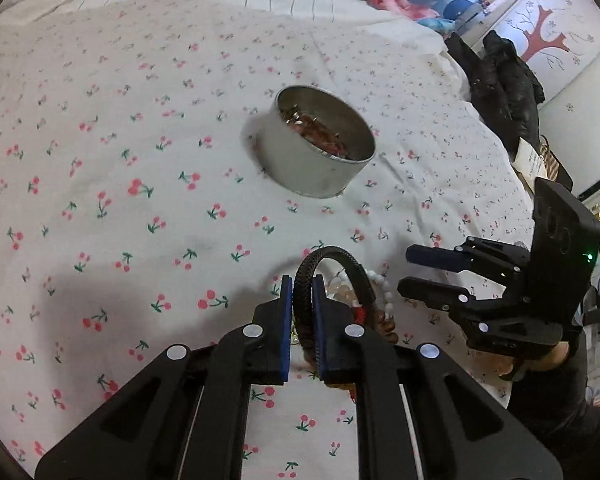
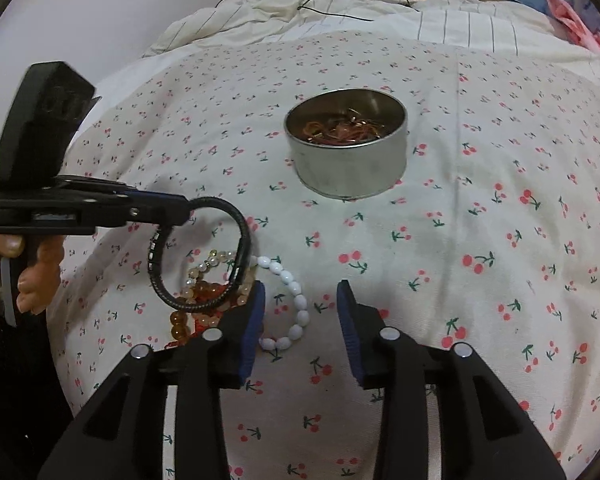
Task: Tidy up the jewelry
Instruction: 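Grasp a black braided bracelet with the left gripper and lift it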
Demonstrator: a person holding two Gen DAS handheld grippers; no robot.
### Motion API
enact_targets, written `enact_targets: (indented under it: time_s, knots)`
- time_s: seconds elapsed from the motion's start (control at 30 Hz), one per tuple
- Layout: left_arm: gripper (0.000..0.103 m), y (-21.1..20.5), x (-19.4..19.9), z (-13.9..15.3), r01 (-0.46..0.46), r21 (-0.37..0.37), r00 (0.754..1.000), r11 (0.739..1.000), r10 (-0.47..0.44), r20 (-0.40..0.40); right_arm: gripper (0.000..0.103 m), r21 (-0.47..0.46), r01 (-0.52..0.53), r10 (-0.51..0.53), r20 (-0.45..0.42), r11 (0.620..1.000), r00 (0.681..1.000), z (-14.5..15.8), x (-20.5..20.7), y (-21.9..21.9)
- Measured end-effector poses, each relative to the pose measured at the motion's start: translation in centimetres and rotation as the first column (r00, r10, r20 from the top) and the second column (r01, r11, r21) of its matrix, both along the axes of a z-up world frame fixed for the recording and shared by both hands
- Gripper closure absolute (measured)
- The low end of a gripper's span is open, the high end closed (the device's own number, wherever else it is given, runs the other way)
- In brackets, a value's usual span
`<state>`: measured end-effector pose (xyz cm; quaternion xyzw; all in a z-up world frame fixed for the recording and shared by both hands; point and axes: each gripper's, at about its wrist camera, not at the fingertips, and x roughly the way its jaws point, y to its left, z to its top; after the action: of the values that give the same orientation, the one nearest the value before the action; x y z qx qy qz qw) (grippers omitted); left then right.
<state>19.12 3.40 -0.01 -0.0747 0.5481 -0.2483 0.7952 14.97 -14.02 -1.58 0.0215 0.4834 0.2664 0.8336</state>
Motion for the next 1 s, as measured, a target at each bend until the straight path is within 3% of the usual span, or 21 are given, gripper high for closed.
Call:
enact_targets:
  time_s: [0.1,0.2,0.33,0.43,0.5,0.67,0.83,0.93,1.0]
  knots:
    - [0.095,0.2,0.2,0.2,-0.021,-0.001,1.0,1.0,0.021,0.011,0.064,0.0,0.007,-0.007,0.0,1.0,1.0,-0.1,0.0,0.1]
    - [0.095,2.4,0.3,0.8,-0.064,-0.112,0.998,0.992,0.065,0.002,0.064,0.009,-0.008,0.008,0.032,1.0,0.999,0.2,-0.3,0.8]
    - [0.095,5.9,0.8,1.9,-0.168,-0.191,0.985,0.967,0.173,0.011,0.064,-0.003,-0.062,0.062,0.107,0.998,0.992,0.8,-0.7,3.4]
    - [0.095,7.0,1.1,1.9,-0.217,-0.227,0.975,0.949,0.224,0.005,0.064,-0.08,-0.077,0.083,0.078,0.994,0.993,-0.3,-0.6,5.3]
    - [0.095,7.0,1.2,2.1,-0.22,-0.225,0.973,0.949,0.229,0.014,0.065,-0.085,-0.076,0.08,0.044,0.994,0.996,-1.2,-0.6,5.4]
    - [0.094,6.6,1.0,2.0,-0.199,-0.219,0.978,0.955,0.207,0.015,0.07,0.074,-0.051,0.054,-0.048,0.996,0.997,-1.6,0.2,4.1]
    - [0.094,6.7,1.0,2.0,-0.199,-0.226,0.978,0.954,0.208,0.016,0.071,0.238,-0.003,0.046,-0.176,0.971,0.983,-2.9,1.6,3.2]
    - [0.094,6.6,1.1,2.1,-0.195,-0.228,0.979,0.954,0.204,0.015,0.089,0.278,0.023,0.035,-0.202,0.96,0.979,-3.3,2.0,3.0]
    - [0.094,6.6,1.1,1.9,-0.195,-0.22,0.979,0.956,0.202,0.012,0.092,0.303,0.039,0.028,-0.216,0.952,0.976,-3.4,2.1,2.5]
